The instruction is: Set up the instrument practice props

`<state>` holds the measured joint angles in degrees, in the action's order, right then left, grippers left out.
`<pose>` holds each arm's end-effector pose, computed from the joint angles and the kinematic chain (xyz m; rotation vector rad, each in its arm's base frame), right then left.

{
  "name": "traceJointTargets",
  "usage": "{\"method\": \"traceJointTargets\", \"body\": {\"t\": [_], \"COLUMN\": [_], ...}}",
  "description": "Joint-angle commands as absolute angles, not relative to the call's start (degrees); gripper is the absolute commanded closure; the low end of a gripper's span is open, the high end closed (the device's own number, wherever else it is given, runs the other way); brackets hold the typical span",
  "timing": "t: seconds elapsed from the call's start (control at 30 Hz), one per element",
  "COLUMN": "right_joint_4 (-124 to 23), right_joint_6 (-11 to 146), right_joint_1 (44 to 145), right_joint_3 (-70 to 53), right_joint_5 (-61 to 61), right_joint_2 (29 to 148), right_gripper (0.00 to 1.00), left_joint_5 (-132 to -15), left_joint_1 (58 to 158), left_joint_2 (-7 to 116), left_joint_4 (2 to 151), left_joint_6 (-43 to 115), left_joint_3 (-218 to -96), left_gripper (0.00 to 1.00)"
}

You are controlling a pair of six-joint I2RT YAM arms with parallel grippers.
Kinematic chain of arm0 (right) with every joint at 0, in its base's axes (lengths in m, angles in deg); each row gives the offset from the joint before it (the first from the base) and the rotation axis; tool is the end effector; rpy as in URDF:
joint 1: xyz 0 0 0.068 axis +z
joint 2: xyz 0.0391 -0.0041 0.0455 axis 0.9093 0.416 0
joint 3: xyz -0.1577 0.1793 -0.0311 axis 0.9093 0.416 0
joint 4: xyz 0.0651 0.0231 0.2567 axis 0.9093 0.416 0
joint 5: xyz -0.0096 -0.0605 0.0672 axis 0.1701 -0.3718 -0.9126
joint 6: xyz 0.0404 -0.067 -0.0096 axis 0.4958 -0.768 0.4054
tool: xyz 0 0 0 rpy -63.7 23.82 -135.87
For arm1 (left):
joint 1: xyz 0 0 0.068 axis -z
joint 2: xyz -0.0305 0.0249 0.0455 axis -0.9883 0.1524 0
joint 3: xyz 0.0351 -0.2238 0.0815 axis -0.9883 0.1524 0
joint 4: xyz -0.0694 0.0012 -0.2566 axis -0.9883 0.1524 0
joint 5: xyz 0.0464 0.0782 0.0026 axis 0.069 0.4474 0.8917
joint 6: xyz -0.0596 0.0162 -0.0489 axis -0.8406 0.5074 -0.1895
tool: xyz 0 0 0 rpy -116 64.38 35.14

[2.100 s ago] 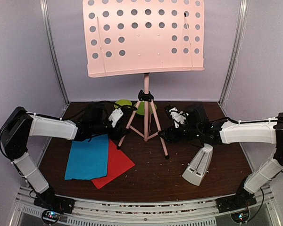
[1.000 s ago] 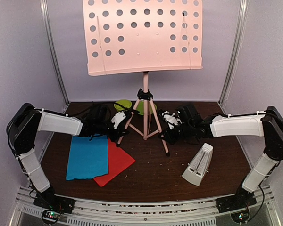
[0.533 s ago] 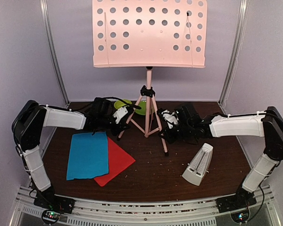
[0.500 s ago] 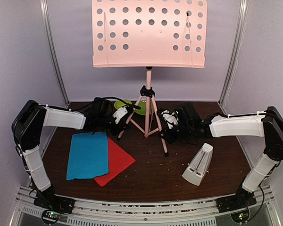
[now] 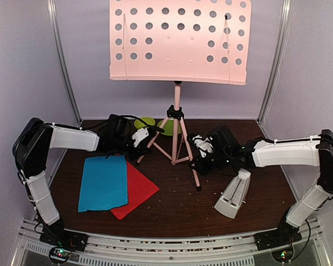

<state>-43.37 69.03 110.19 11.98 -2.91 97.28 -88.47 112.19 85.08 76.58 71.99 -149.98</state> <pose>0.2493 0.2645 0.1602 -0.8319 2.2337 0.6739 0.3443 -0.2376 0.1333 1.2177 1.8687 -0.5207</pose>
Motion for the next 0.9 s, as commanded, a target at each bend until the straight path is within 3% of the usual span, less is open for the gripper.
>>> {"method": "traceJointTargets", "body": {"t": [0.0,0.37,0.87], "right_joint_4": [-33.60,-32.75,-27.97], "right_joint_6": [74.66,76.37,77.33], "right_joint_1": [109.68,110.69,114.48], "right_joint_3": [15.08,15.04,13.39], "right_joint_5": [-0.45,-0.06,3.94], "right_joint_2": [91.97,91.83,92.12], "right_gripper": [1.00,1.00,1.00], "left_joint_5": [-76.69,-79.10,-68.71], "left_joint_1": [105.35,103.22,99.33], "left_joint_2": [84.02,87.54,95.45], "left_joint_4": [78.75,93.99,103.10], "left_joint_6": [70.80,81.74,87.76], "left_joint_3": [-153.45,-165.20,-171.58], "left_gripper": [1.00,1.00,1.00]}}
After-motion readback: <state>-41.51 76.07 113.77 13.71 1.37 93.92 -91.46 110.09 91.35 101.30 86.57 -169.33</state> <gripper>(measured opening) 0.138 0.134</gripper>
